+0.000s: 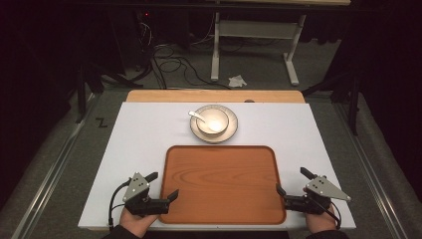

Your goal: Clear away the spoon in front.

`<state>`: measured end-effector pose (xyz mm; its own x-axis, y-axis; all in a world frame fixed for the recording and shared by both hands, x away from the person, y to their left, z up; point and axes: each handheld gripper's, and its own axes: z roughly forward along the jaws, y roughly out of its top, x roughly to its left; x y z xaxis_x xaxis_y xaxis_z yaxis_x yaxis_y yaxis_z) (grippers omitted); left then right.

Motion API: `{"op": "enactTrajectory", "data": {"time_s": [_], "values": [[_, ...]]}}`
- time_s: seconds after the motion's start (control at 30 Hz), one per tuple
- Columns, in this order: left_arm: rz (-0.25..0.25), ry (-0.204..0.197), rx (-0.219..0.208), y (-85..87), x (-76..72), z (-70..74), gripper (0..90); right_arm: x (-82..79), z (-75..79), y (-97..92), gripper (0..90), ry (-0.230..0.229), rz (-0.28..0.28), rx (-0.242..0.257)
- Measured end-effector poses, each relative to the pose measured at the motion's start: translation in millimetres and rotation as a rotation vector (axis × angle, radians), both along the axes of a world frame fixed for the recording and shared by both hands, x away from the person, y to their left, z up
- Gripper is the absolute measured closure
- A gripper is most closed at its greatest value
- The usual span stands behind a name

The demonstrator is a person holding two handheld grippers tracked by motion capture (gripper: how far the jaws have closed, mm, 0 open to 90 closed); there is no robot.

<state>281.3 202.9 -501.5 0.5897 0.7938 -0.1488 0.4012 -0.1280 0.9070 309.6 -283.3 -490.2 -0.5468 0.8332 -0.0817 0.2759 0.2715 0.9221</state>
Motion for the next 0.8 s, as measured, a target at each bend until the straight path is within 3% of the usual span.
{"op": "enactTrajectory", "data": {"time_s": [0.8], "values": [[-0.013,-0.016,0.016,-1.9,-3.4,1.2,4.5,0.0,-1.0,2.6,0.8,-0.038,0.000,-0.014]]}}
